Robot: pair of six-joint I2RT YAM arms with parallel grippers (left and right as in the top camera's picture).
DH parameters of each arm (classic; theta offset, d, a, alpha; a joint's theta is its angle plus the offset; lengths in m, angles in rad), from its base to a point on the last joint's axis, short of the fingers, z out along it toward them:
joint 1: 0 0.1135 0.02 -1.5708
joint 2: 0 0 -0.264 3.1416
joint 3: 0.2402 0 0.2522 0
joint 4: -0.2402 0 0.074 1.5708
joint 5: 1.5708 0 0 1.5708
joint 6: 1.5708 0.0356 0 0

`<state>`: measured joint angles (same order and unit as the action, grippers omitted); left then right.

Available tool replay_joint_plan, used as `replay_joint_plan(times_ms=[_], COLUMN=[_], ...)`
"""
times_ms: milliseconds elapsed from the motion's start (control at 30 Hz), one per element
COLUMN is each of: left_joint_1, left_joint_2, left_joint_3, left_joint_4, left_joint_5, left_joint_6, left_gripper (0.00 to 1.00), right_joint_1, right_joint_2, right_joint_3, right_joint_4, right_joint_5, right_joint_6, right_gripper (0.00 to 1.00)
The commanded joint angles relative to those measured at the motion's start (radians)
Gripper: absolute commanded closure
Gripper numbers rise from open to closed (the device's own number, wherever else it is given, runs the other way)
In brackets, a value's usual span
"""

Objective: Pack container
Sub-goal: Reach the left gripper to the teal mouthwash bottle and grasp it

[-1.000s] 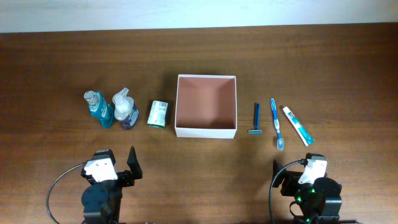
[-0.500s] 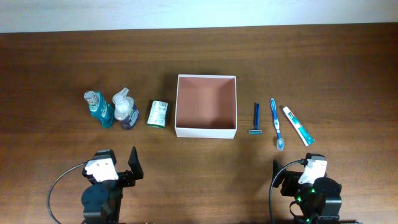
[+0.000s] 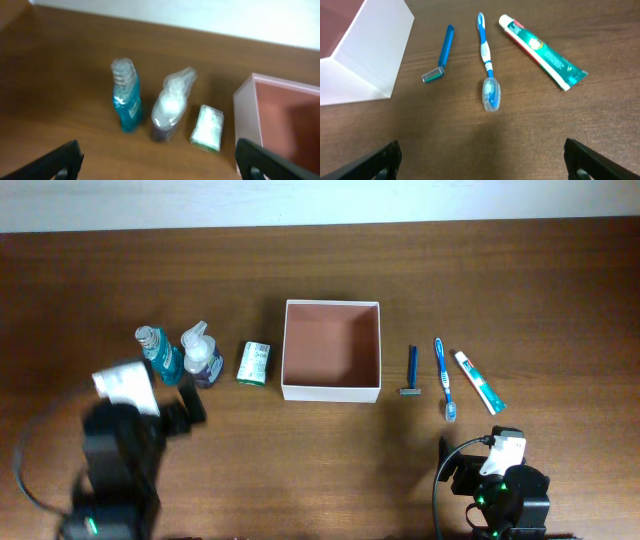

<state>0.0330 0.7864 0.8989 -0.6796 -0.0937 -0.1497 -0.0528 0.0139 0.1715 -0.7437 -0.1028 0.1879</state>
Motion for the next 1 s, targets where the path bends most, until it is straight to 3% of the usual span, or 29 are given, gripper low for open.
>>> replay_joint_plan(times_ms=[0, 167, 267, 400, 600, 867, 967], left_joint_1=[0.058, 0.132, 0.152, 0.172, 0.178, 0.179, 0.179], left_joint_2=[0.242, 0.542, 0.674, 0.780, 0.905, 1.025, 1.074], left_joint_3=[0.291, 0.634, 0.746, 0.769, 0.769, 0.769, 0.769], left_joint_4=[-0.110, -0.278, -0.312, -0.319, -0.399, -0.373, -0.386], left_joint_5=[0.014, 0.173, 0.177, 0.175, 0.113, 0.060, 0.059], left_joint_6=[0.010, 0.124, 0.159, 0.174, 0.365, 0.391, 0.391], left_gripper=[0.00, 0.01, 0.01, 0.01, 0.01, 0.01, 0.06], right_joint_1=[-0.006, -0.006, -0.006, -0.006, -0.006, -0.006, -0.006], right_joint_2=[-0.008, -0.008, -0.008, -0.008, -0.008, -0.008, -0.008], right_joint_3=[-0.006, -0.007, -0.006, -0.007, -0.007, -0.007, -0.007], right_joint_4=[0.000, 0.000, 0.000, 0.000, 0.000, 0.000, 0.000], right_joint_5=[0.009, 0.009, 0.009, 0.009, 0.009, 0.009, 0.009], right_joint_6=[0.008, 0.008, 0.008, 0.008, 0.008, 0.008, 0.008], right_gripper=[0.01, 0.01, 0.01, 0.01, 0.01, 0.01, 0.01])
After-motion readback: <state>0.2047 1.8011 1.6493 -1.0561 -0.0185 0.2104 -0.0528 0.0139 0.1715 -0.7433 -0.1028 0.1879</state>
